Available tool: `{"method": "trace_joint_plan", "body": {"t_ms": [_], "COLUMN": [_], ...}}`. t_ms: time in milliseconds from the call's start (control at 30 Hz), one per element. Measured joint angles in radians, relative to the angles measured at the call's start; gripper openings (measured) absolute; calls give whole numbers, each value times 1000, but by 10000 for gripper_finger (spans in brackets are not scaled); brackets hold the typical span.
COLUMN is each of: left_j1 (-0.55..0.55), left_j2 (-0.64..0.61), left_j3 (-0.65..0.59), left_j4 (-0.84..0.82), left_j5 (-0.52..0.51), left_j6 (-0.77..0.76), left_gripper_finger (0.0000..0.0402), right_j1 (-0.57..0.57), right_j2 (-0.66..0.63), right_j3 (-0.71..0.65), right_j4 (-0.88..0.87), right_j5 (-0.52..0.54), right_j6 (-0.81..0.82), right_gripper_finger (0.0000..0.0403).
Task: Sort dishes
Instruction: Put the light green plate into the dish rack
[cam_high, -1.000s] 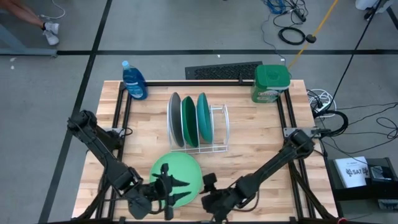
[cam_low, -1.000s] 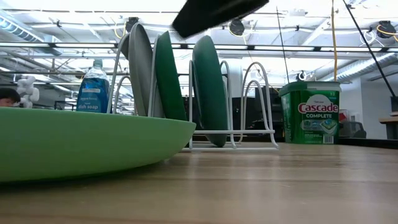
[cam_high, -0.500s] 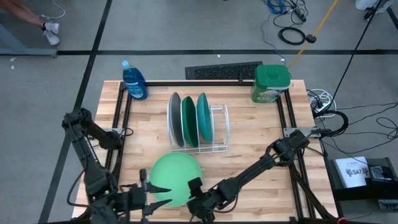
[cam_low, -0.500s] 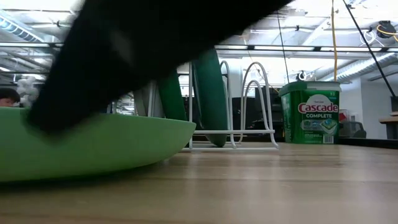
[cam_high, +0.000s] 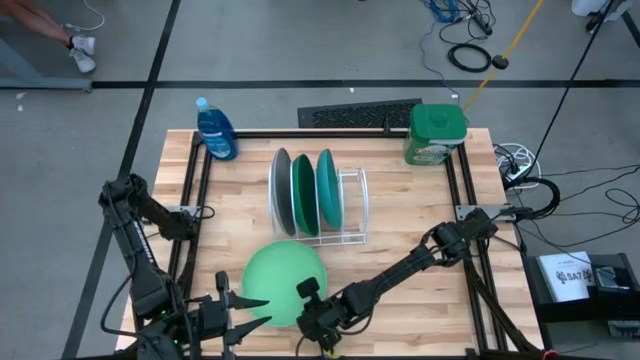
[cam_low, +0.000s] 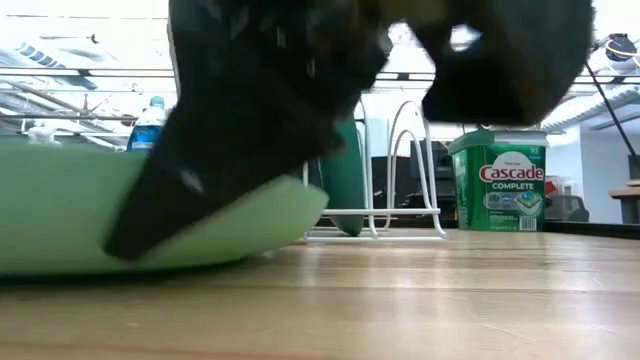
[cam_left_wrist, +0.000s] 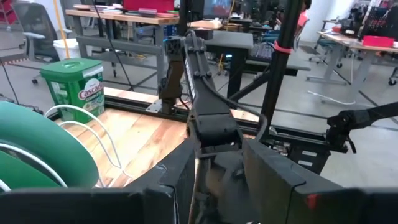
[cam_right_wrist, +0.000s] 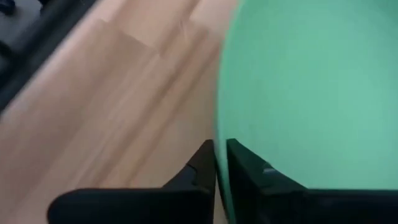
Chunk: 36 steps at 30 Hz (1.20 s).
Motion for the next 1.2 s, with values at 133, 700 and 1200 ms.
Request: {"method": "trace_joint_plan", "body": {"t_ms": [133,700,1200], "left_j1": [-6,-131,-131], "left_j2": [0,28,30], "left_j3": [0,0,0], "left_j4": [4,503,495], "left_j5": [0,-9,-16], "left_j6": [1,557,556], "left_gripper_finger": [134,134,134], "right_j1": [27,93,86], "right_j2": [0,-114,-441], "right_j3": [55,373,93], "right_j4": [-3,-132,0], "right_j5": [70,507,532], "right_j6": [-26,66,46], "right_gripper_finger": [10,4,3]}}
